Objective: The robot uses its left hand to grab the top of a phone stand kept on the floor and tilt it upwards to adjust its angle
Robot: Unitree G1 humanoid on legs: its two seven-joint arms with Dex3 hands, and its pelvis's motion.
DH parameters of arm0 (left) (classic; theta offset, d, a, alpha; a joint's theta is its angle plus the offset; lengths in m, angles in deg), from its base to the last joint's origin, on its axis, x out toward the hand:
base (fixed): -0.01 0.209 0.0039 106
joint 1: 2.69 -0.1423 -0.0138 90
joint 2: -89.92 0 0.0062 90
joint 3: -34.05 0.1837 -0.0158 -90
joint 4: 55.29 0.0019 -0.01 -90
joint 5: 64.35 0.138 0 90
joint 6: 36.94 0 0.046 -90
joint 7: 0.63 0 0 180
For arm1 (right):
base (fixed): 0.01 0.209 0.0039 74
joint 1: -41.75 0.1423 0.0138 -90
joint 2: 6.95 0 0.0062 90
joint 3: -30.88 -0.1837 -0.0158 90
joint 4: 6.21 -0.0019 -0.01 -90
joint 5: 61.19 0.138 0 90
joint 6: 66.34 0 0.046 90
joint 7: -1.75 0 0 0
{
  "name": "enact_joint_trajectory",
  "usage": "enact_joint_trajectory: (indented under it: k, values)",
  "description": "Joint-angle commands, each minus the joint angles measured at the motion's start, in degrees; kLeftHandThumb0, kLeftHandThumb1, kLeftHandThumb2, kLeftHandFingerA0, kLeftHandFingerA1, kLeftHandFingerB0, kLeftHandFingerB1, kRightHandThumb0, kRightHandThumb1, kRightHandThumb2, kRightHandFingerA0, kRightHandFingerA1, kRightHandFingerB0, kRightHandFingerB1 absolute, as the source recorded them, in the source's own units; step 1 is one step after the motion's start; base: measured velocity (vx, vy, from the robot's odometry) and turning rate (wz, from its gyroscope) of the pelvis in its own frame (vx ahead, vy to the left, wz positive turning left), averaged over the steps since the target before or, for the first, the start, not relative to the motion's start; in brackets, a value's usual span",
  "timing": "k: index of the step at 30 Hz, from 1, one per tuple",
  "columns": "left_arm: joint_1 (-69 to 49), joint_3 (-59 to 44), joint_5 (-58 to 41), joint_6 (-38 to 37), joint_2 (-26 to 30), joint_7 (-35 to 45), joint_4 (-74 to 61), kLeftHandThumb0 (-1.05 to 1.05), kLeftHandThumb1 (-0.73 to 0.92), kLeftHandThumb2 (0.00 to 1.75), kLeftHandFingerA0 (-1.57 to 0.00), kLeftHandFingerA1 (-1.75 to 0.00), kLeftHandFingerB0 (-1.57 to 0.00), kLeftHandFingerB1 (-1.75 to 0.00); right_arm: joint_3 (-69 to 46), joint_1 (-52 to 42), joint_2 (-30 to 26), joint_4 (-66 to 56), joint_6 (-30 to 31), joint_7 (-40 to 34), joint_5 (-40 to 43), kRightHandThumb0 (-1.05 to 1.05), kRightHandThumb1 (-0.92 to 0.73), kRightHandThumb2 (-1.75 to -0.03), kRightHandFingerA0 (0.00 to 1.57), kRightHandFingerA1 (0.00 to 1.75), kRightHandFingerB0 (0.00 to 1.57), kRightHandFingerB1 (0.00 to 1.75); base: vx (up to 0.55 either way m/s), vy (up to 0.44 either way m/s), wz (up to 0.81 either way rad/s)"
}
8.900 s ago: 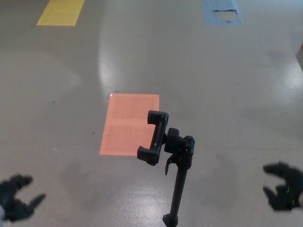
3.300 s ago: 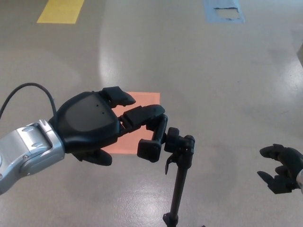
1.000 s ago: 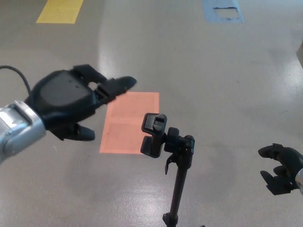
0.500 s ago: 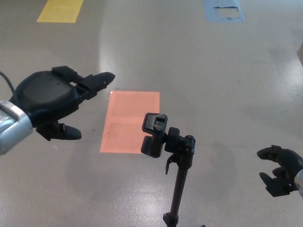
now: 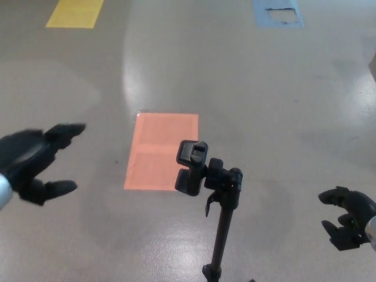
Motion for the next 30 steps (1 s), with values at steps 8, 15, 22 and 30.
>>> enact_joint_trajectory:
  k: [8,15,22,30]
  values:
    - [-7.1,-15.2,-16.0,9.8,-6.4,-3.3,18.0,-0.72,0.88,0.68,-0.13,-0.27,-0.08,-0.21,-1.2,-4.6,0.6,-0.5,-0.5,-1.6,1.1,-0.44,-0.76,-0.63,0.19,0.31,0.20,0.29,0.00,0.000,0.00]
    - [-6.2,-18.6,-18.5,15.3,-5.0,5.4,20.4,-0.71,0.71,1.05,-0.05,-0.43,-0.03,-0.27,-2.3,-4.8,0.9,-0.8,0.0,-2.5,1.6,-0.25,-0.60,-1.08,0.07,0.51,0.06,0.49,0.00,0.000,0.00]
    - [-6.2,-18.2,-19.1,18.1,-5.5,10.3,21.0,-0.72,0.92,0.67,-0.19,-0.30,-0.08,-0.25,-2.7,-5.4,0.5,-1.5,-0.3,-2.5,1.4,-0.25,-0.60,-1.07,0.07,0.51,0.07,0.49,0.00,0.000,0.00]
    - [-10.8,-13.3,-17.6,18.3,-7.8,9.2,20.6,-0.74,0.74,1.05,-0.15,-0.46,0.00,-0.30,-2.8,-10.5,0.1,-3.3,-1.0,-2.0,1.2,-0.25,-0.60,-1.07,0.07,0.51,0.06,0.49,0.00,0.000,0.00]
